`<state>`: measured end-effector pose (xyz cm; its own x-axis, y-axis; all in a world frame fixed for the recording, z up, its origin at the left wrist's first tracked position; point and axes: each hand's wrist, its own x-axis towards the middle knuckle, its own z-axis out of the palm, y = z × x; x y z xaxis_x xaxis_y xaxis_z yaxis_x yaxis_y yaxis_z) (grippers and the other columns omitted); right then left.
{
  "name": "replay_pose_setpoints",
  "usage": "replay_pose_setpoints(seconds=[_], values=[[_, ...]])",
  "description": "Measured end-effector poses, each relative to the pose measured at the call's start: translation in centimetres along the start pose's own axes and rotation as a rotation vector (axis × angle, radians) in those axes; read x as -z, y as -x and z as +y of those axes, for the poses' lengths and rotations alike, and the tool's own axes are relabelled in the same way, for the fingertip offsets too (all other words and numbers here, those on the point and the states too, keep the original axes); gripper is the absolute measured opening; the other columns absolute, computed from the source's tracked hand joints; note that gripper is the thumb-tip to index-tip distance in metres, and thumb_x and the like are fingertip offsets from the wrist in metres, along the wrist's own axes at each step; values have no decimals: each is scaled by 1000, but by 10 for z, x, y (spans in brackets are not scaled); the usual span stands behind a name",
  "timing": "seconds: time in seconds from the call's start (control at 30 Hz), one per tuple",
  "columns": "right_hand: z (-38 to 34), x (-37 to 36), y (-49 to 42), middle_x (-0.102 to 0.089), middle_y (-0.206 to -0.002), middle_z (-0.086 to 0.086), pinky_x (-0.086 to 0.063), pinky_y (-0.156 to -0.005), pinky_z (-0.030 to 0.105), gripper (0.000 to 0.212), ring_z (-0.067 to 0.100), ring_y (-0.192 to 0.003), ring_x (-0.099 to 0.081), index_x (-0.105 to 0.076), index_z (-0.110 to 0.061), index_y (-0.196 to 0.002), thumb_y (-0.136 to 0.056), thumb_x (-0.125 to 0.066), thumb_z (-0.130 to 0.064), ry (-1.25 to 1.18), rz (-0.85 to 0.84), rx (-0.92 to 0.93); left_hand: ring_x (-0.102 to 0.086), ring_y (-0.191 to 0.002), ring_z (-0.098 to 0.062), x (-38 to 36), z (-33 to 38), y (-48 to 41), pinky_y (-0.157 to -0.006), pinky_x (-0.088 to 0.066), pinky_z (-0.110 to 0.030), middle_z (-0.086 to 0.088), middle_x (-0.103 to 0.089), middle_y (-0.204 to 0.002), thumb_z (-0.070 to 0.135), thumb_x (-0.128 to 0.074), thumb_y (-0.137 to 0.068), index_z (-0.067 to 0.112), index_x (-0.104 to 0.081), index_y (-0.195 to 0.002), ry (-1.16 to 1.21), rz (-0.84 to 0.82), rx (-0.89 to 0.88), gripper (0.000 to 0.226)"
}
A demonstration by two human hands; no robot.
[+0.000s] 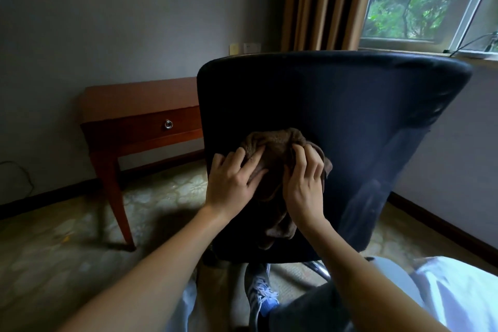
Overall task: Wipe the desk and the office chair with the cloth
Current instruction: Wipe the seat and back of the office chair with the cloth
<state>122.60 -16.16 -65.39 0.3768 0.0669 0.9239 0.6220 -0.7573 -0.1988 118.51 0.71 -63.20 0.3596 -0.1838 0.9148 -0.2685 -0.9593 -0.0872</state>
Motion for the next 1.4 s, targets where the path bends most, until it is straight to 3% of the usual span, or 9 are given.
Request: replay_pose_setpoints(seconds=[0.13, 0.33, 0.5, 0.6, 0.77, 1.03, 1.2, 1.3, 1.4], values=[[9, -11, 18, -33, -140, 15, -17, -119, 23, 66, 34, -124, -38, -36, -6, -141, -87, -73, -1, 16, 9, -4, -62, -82, -30, -11, -4, 17, -72, -46, -40, -11, -63, -98, 38, -61, -99, 12, -64, -133, 3, -39, -37, 43], [20, -28, 47, -33, -138, 14, -44, -105, 42, 51, 34, -121, -41, -36, -8, -140, -95, -61, -9, 52, 5, 26, -61, -80, -31, -26, -5, 45, -72, -46, -40, -12, -63, -96, 37, -67, -96, 11, -66, -130, -13, -82, -48, 42], [30, -39, 74, -35, -135, 13, -39, -106, 41, 51, 34, -117, -41, -40, -8, -136, -92, -64, -5, 54, -15, 13, -57, -77, -29, -39, -3, 71, -70, -42, -40, -12, -62, -94, 35, -68, -94, 10, -67, -129, -1, -147, -58, 42], [36, -41, 84, -35, -135, 13, -42, -104, 45, 49, 35, -117, -41, -39, -9, -137, -93, -59, -8, 56, -42, 15, -57, -78, -30, -43, -6, 78, -70, -43, -41, -14, -61, -96, 36, -62, -98, 8, -65, -131, 4, -185, -114, 43], [35, -46, 108, -34, -135, 14, -48, -100, 49, 62, 36, -117, -41, -38, -8, -137, -85, -71, -4, 60, -81, -70, -57, -77, -30, -48, -9, 93, -69, -44, -41, -14, -62, -99, 36, -61, -99, 8, -62, -134, 24, -247, -188, 45], [39, -48, 139, -35, -133, 15, -34, -108, 43, 43, 36, -117, -39, -40, -6, -137, -96, -53, -9, 83, -166, -84, -58, -81, -31, -60, 3, 131, -75, -45, -42, -15, -62, -105, 34, -52, -99, 8, -60, -136, 23, -391, -122, 46], [46, -51, 155, -36, -131, 16, -31, -110, 44, 42, 37, -117, -40, -39, -4, -138, -97, -47, -13, 85, -215, -105, -64, -86, -33, -65, 13, 146, -86, -39, -42, -16, -65, -112, 37, -44, -99, 11, -59, -136, 3, -520, -51, 48], [48, -51, 161, -37, -129, 16, -30, -110, 47, 43, 37, -116, -40, -39, -4, -137, -96, -46, -14, 101, -253, -109, -66, -90, -34, -65, 18, 152, -87, -43, -43, -15, -65, -115, 38, -41, -98, 13, -58, -137, -8, -624, -10, 49], [46, -48, 169, -37, -128, 15, -29, -109, 44, 43, 36, -114, -41, -39, -4, -137, -95, -45, -14, 105, -293, -122, -69, -91, -34, -62, 23, 155, -85, -54, -44, -17, -66, -117, 35, -58, -96, 13, -58, -137, 8, -744, 29, 46]])
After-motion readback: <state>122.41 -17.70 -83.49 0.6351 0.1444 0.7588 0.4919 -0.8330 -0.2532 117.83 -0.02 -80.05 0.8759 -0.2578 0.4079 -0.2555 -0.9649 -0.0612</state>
